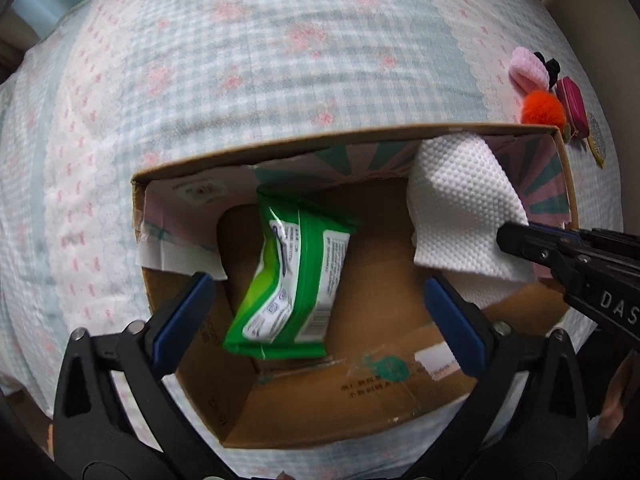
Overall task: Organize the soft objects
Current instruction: 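Open both tools to drop the wipe pack and cloth into the box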
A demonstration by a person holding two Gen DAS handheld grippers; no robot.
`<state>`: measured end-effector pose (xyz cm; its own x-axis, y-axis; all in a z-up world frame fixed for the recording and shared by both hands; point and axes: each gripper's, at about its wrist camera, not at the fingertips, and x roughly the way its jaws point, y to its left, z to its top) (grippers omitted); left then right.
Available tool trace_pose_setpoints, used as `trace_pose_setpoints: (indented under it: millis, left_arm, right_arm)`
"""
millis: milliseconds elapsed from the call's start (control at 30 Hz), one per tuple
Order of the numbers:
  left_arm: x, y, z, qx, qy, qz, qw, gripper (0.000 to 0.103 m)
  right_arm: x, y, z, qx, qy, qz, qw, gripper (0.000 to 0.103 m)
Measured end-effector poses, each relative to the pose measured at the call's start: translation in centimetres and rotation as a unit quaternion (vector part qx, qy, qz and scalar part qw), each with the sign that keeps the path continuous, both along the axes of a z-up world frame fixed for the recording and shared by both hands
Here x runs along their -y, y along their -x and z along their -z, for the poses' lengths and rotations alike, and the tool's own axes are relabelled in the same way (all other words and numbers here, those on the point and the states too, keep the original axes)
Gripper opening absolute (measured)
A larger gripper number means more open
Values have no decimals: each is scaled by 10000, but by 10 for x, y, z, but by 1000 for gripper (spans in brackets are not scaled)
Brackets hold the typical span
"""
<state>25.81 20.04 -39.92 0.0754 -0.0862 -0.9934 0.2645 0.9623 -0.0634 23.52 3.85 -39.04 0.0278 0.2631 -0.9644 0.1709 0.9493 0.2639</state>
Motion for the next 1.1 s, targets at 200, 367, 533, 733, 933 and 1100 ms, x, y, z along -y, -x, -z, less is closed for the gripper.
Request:
trace_pose_setpoints:
  millis: [200,367,533,733,933,1100]
  left_arm:
    - [-6,-1,-1,-133,98,-93,9998,103]
    - [-8,10,-3,-75,106,-58,9999,103]
    - [-9,18,-14,61,105,-35,9999,103]
    - [-11,28,-40,306,93,-49,9995,103]
    - [-18,51,-94,836,143,-205,9962,103]
    - [-20,77,-153,1385,264,-369,9893,103]
  right_arm:
    - [15,8,7,1,-24,434,9991,103]
    - [14,14,-1,218,-59,460,9987,103]
    - [10,22,-16,501,-19,329,9982,103]
    - [11,37,-52,831,10,208,9963,103]
    - [23,64,-120,1564,428,-64,9868,103]
    - [46,99,-188,2121,651,-27,9751,103]
